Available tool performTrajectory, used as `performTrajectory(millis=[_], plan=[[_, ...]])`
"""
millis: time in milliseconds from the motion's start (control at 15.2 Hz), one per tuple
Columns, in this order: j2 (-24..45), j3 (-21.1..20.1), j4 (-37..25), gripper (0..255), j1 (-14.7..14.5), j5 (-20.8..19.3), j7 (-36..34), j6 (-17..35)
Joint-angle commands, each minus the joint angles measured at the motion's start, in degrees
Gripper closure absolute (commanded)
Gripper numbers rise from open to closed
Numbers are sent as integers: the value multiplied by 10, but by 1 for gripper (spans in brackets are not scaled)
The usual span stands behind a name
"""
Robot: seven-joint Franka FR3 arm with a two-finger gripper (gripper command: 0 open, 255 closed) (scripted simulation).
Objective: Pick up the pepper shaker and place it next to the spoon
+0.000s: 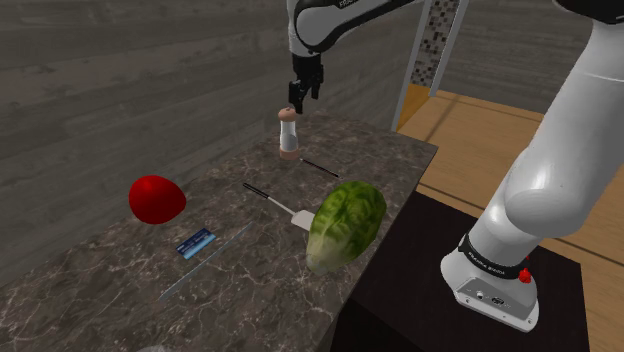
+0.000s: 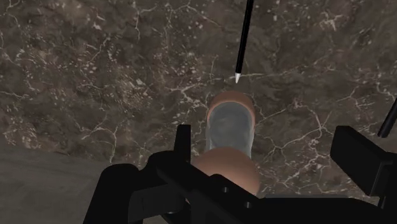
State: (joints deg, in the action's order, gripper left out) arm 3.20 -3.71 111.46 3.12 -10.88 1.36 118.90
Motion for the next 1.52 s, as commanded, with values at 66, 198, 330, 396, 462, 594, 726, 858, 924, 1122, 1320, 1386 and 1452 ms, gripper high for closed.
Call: performTrajectory(millis=[66, 198, 330, 396, 462, 594, 726, 858, 924, 1122, 1320, 1386, 1452], plan=[[65, 1, -60, 0, -1, -12, -8, 9], [110, 2, -108, 0, -3, -18, -10, 9], [127, 4, -121, 0, -3, -21, -11, 14], [130, 4, -118, 0, -2, -22, -12, 21], [134, 5, -115, 0, -2, -22, -12, 27], [140, 6, -109, 0, -1, -24, -13, 40], [147, 7, -104, 0, 0, -26, -14, 52], [150, 7, -102, 0, 1, -26, -15, 56], [150, 7, -102, 0, 1, -26, -15, 56], [150, 7, -102, 0, 1, -26, -15, 56], [150, 7, -102, 255, 1, -26, -15, 56], [150, 7, -102, 255, 1, -26, -15, 56], [150, 7, -102, 255, 1, -26, -15, 56]])
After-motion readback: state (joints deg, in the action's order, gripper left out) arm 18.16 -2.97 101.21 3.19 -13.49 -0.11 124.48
